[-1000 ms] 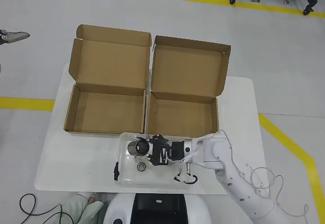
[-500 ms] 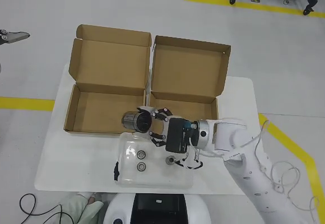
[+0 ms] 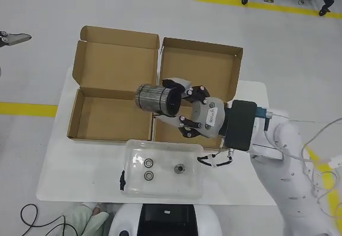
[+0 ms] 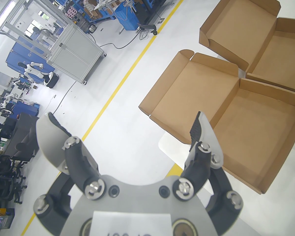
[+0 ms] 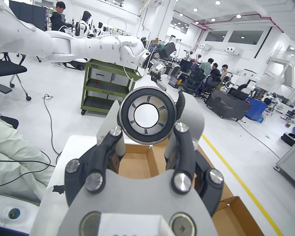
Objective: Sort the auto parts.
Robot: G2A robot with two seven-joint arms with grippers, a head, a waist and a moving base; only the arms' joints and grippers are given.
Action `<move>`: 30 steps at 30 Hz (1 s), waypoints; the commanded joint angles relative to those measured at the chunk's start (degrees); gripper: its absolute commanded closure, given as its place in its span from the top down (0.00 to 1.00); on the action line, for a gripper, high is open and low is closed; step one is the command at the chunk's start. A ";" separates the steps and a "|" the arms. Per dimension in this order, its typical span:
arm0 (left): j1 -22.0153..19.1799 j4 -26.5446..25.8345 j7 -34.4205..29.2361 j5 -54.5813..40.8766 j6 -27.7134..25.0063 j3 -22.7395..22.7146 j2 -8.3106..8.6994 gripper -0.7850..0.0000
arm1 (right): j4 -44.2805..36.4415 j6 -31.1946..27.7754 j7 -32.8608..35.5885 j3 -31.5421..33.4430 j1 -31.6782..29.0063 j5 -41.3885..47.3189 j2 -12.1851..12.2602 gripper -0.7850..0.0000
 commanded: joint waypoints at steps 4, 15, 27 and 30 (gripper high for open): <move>0.00 0.00 0.00 0.00 0.00 0.00 0.00 1.00 | -0.56 0.04 0.21 1.07 1.08 0.91 0.13 0.00; 0.00 0.00 0.00 0.00 0.00 0.00 0.00 1.00 | 0.91 2.35 -5.66 -0.18 -0.85 -5.04 -0.07 0.00; 0.00 0.00 0.00 0.00 0.00 0.00 0.00 1.00 | 1.40 9.79 11.55 -1.21 -5.23 -11.79 0.61 0.00; 0.00 0.00 0.00 0.00 0.00 0.00 0.00 1.00 | 3.04 11.03 16.84 -1.79 -4.45 -10.57 0.60 0.00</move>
